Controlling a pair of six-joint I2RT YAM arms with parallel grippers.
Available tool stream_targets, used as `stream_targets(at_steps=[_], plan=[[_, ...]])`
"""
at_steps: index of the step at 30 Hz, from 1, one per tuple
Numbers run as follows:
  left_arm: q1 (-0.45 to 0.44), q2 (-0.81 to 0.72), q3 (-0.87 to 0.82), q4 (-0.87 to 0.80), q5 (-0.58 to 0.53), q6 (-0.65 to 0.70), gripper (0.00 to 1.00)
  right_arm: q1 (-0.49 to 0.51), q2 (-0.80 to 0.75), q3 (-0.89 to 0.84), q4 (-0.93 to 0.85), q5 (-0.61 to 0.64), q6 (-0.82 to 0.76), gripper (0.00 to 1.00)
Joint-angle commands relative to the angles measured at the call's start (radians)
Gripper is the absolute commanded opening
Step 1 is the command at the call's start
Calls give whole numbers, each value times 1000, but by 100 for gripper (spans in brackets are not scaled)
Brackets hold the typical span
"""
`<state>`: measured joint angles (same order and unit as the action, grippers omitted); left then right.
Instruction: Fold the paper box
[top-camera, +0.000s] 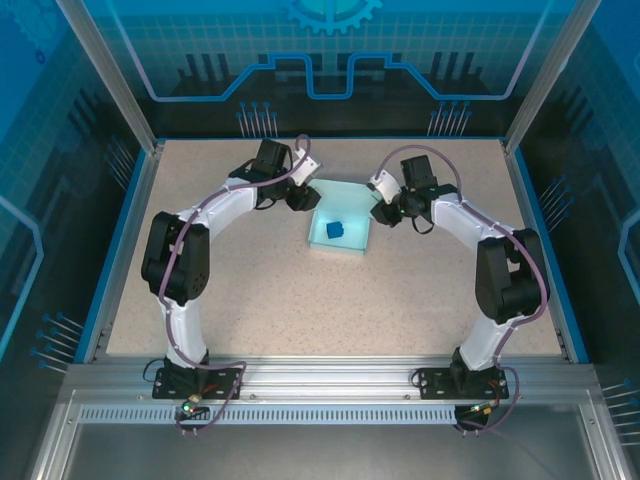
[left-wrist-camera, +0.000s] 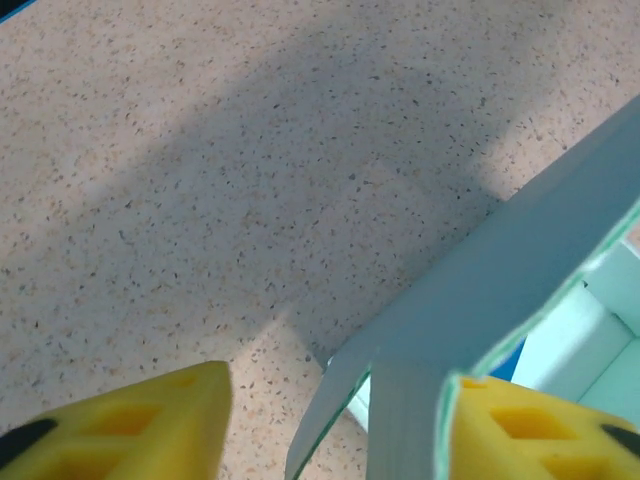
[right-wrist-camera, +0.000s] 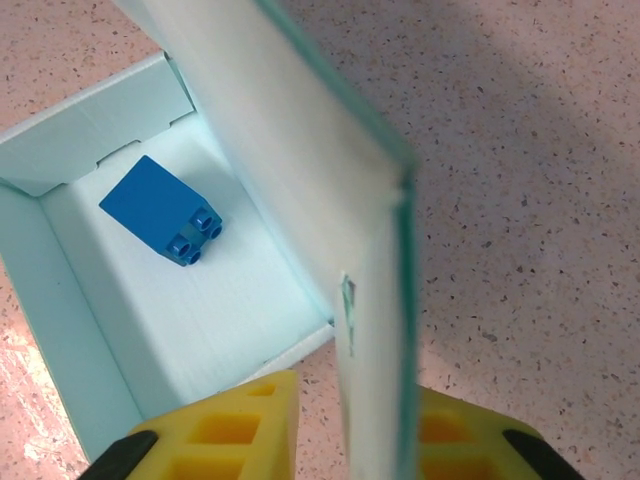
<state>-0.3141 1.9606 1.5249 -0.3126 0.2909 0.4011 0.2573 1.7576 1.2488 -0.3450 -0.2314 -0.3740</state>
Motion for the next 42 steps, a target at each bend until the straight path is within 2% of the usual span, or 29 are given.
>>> stream_targets(at_steps=[1,16,25,31,36,42], plan=[[9,20,39,-48,47,15,45,16,0,24,-19,3,3,20],[15,43,68,-105,20,11,23,22,6,37,-23,11,13,9],[16,27,38,-57,-4,-37,13,29,-8,32,-19,42,69,4],[15,-20,-29,35,-55,-185,6,72,-33,21,-17,181,213,2],[-2,-65,-88,86,-127,-318,4,132,-24,40,-57,413,420,1],[-39,-129,-133,106,-220,-453,0,199,4,74,-96,591,605,1]])
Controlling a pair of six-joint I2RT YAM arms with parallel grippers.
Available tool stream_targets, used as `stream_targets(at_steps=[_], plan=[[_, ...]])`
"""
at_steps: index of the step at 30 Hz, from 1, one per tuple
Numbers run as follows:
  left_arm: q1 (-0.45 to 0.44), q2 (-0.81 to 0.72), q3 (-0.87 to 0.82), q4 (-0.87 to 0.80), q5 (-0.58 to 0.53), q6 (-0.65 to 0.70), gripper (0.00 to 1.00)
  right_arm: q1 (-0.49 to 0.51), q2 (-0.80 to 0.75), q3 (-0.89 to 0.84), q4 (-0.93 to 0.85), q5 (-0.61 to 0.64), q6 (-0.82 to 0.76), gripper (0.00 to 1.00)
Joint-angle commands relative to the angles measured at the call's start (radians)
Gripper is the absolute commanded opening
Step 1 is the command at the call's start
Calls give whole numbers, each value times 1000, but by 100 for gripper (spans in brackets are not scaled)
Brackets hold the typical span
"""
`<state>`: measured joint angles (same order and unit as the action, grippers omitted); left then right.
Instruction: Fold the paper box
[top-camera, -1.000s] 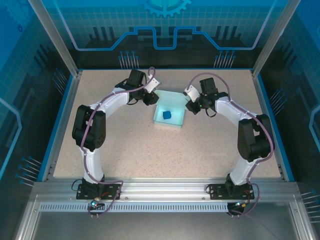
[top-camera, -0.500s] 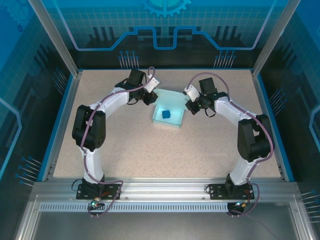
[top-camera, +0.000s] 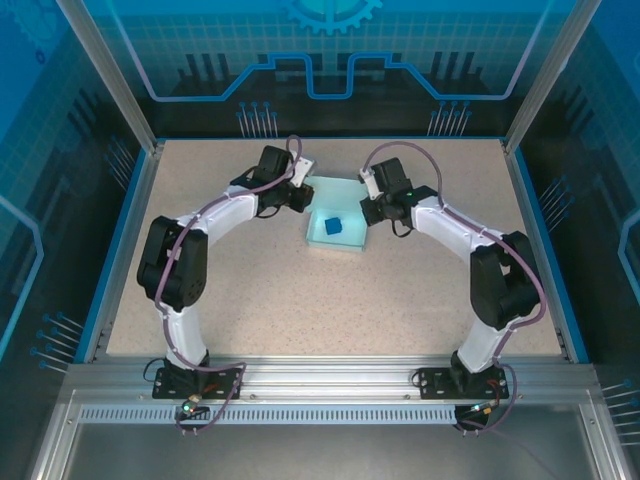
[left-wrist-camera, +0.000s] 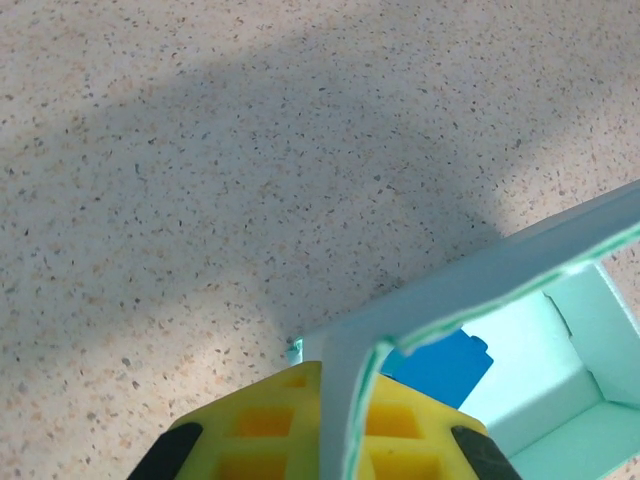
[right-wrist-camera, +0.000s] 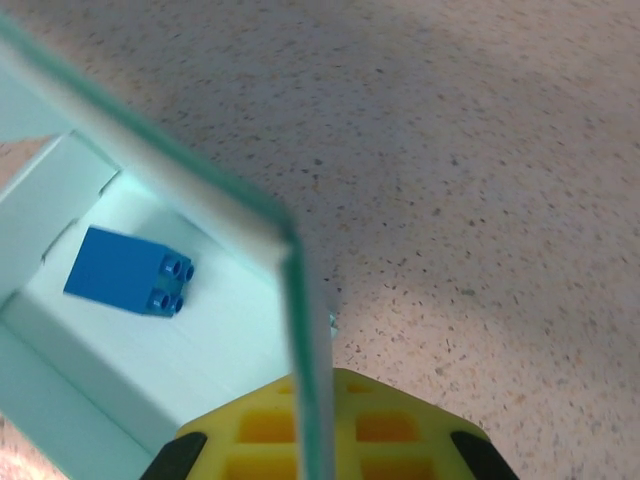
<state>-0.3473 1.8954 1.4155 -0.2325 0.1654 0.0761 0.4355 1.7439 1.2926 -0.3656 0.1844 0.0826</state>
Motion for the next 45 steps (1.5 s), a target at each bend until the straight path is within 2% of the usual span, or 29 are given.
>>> stream_targets(at_steps=[1,12,19,32,39,45], plan=[[-10,-72,-29,30,-105,-154,0,30,24,38,-79,197,173,1],[-81,-102,-89,79,-280,-380,0,120,103,85,-58,396,352,1],[-123,-110,-157,143,-373,-447,0,139,70,4,71,399,371,1],[-230,-225,-387,361,-603,-559,0,172,3,-174,272,432,406,1],[-243,-241,-411,383,-593,-633,0,192,-1,-201,282,446,447,1],[-276,-246,-490,468,-653,-681,0,206,-27,-254,323,458,458,1]])
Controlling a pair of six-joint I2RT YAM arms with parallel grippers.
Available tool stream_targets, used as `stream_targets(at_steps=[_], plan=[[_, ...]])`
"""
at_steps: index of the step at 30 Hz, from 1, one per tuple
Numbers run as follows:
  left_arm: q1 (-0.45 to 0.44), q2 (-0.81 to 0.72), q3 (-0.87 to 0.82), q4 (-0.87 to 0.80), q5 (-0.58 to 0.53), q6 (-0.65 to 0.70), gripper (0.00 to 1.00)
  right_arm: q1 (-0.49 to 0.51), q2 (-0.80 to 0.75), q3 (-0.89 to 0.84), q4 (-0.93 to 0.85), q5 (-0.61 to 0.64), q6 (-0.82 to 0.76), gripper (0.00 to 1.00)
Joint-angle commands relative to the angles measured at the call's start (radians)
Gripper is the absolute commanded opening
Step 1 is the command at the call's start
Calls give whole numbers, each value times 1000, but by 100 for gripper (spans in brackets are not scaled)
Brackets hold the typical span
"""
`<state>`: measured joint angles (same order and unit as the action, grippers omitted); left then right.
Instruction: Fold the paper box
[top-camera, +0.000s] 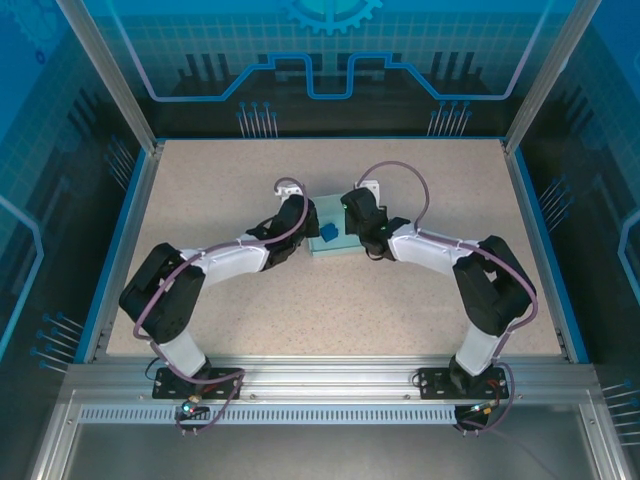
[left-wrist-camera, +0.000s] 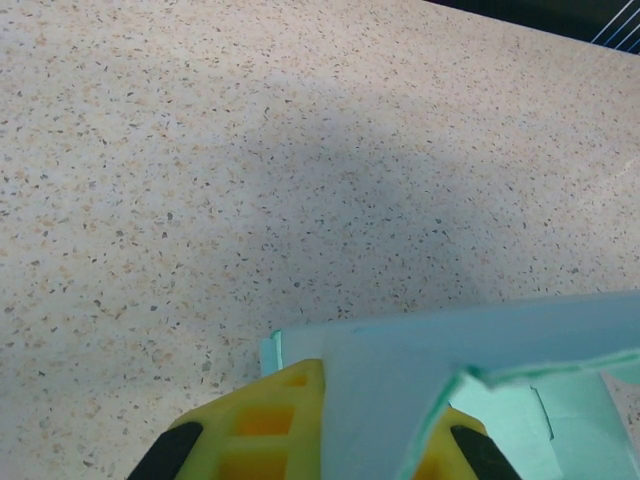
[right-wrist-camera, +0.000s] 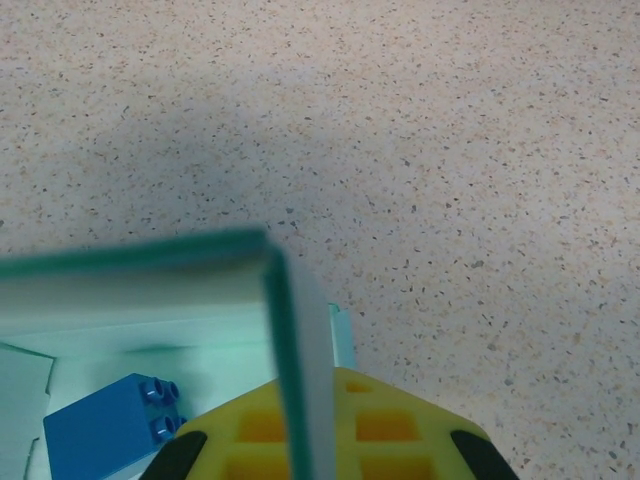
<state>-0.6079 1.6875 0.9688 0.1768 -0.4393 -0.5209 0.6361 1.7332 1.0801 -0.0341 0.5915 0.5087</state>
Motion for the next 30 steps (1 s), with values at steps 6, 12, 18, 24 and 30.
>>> stream_targets(at_steps=[6,12,18,24,30], plan=[[-65,-51,-126,141,-135,-93,0,12,-44,-114,59,44,27,1],[-91,-56,-207,225,-167,-51,0,28,-68,-192,119,51,52,1],[-106,-48,-290,326,-170,-21,0,37,-95,-280,174,74,78,1],[-116,-55,-334,362,-184,17,0,54,-105,-312,169,75,132,1],[-128,-54,-361,387,-197,28,0,74,-108,-307,103,85,244,2]])
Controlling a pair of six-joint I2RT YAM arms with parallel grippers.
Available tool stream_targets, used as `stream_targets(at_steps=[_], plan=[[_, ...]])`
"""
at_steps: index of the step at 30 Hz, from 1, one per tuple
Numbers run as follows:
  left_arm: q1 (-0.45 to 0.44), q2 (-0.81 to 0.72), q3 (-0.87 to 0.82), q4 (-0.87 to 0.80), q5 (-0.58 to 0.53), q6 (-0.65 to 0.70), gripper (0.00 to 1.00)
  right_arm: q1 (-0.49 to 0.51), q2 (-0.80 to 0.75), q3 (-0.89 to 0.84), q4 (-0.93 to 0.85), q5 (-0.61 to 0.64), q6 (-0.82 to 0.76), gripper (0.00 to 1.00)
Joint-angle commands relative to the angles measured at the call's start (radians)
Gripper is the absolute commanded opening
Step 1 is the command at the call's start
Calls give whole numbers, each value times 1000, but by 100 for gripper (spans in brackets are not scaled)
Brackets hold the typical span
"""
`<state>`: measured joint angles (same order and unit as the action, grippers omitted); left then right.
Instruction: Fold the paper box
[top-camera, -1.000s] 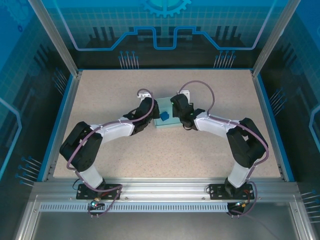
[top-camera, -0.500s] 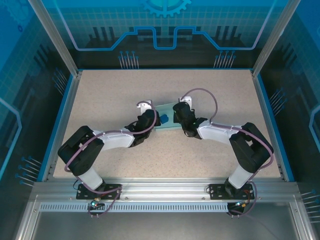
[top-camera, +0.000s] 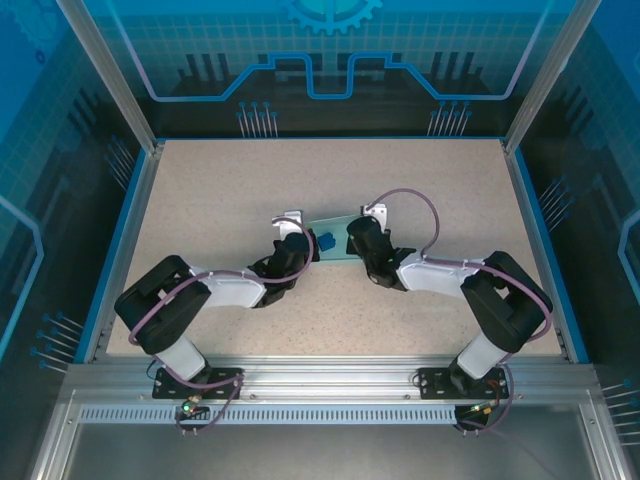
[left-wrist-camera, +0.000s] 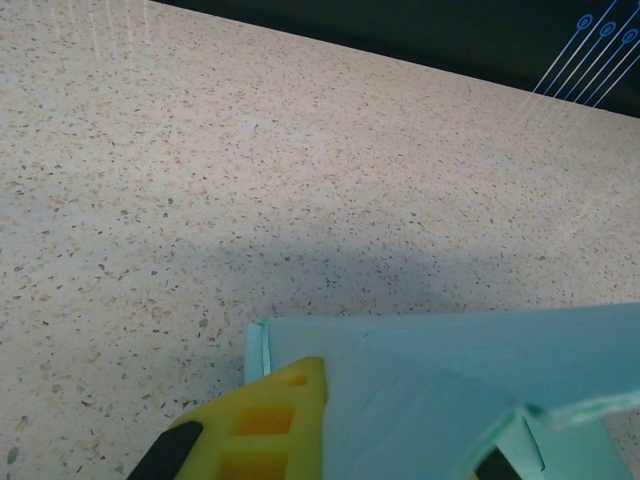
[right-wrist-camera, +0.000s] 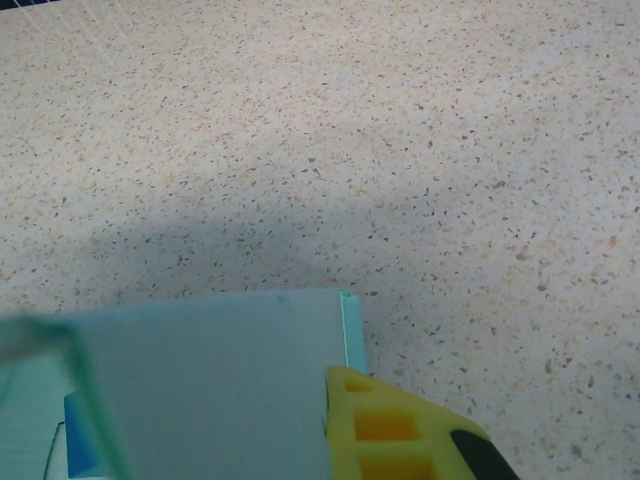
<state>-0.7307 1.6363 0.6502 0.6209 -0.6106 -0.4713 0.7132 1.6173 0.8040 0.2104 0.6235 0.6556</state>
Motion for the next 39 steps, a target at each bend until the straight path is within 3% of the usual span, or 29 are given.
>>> stream_targets(at_steps=[1,9,15,25,32,39], plan=[[-9,-1,-46,-52,-26,-19,0,1,9,-29,-149,51,111,2],[-21,7,-74,-14,-50,15,0,24,1,-36,-172,71,140,2],[-30,15,-111,28,-63,20,0,51,1,-112,-65,111,112,1],[-32,-5,-141,47,-79,26,1,86,31,-142,-42,168,124,0],[-33,-35,-147,44,-83,29,8,109,44,-175,1,190,117,0],[-31,-89,-156,28,-82,31,21,119,46,-175,-12,220,116,0]])
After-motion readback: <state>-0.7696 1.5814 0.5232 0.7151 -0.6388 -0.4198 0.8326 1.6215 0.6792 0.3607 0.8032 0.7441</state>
